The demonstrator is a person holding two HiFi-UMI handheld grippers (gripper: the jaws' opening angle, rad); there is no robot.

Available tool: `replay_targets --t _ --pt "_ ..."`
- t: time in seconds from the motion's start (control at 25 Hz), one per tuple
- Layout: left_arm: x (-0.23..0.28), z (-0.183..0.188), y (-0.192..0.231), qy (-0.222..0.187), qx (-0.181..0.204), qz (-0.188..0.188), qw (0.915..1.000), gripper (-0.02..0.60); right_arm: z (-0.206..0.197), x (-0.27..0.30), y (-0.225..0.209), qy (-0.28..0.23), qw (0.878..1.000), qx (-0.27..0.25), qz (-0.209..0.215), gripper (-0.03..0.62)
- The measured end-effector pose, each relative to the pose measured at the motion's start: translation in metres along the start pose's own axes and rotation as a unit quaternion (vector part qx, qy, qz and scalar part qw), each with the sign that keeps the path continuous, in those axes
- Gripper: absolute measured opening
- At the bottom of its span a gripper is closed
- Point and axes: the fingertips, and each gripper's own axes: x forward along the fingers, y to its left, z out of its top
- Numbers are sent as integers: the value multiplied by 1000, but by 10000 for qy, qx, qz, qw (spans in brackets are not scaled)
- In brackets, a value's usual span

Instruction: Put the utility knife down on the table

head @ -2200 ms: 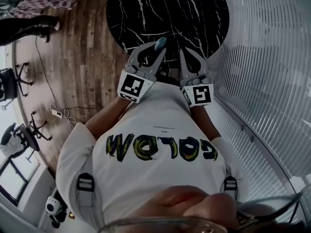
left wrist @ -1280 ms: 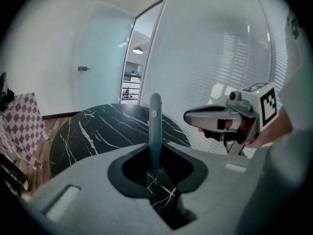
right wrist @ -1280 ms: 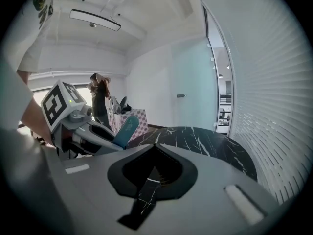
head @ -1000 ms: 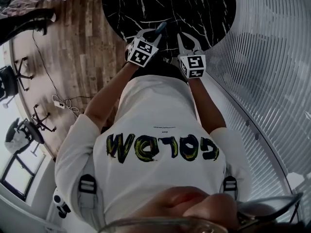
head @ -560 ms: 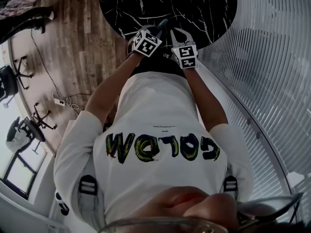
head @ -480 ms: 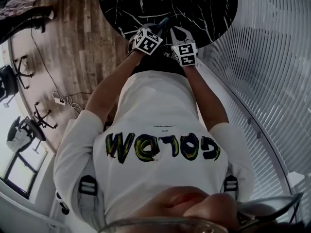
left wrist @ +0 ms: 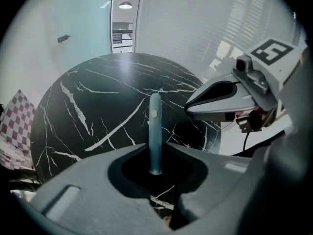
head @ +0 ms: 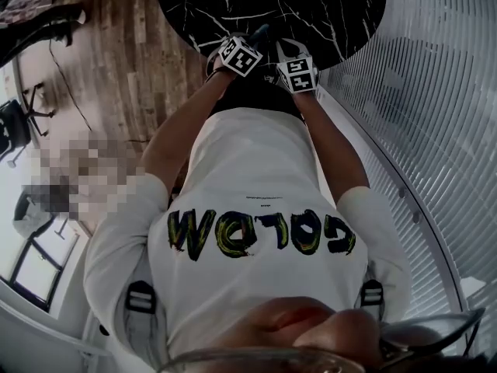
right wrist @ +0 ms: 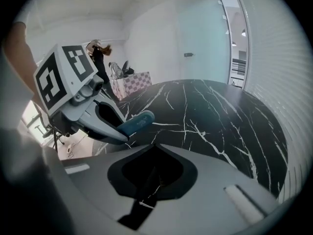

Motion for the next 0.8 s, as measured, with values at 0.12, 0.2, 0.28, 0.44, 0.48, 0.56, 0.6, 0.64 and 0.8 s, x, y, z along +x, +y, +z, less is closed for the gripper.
replay_targets --t 0.12,0.2,0.28,0.44,0.48,0.56,0.6,0.64,0.8 --pt "4 -1 -3 56 24 -71 10000 75 -10 8 -5 173 9998 43 -44 2" --pt "9 -4 -4 113 48 -86 9999 75 -15 12 -7 268 9996 35 -52 2" --pt "12 -6 -3 154 59 -88 9998 75 -18 15 -8 348 9994 25 -36 2" --pt "14 -5 -3 198 49 -126 9997 75 -21 17 -5 408 9992 40 32 2" --pt "14 -5 -3 208 55 -142 9997 75 -22 17 -4 418 9991 37 47 2" --pt "14 -6 -3 266 79 -169 9995 75 -25 18 -3 440 9990 59 64 2" --pt "15 -6 -4 314 88 -186 9993 75 -26 17 -3 445 9990 85 65 2" --pt "15 -6 -4 368 90 -208 9991 75 -27 17 -2 443 9989 113 63 2" --pt "16 -8 -3 551 71 -278 9981 75 -29 16 -3 403 9990 181 52 2"
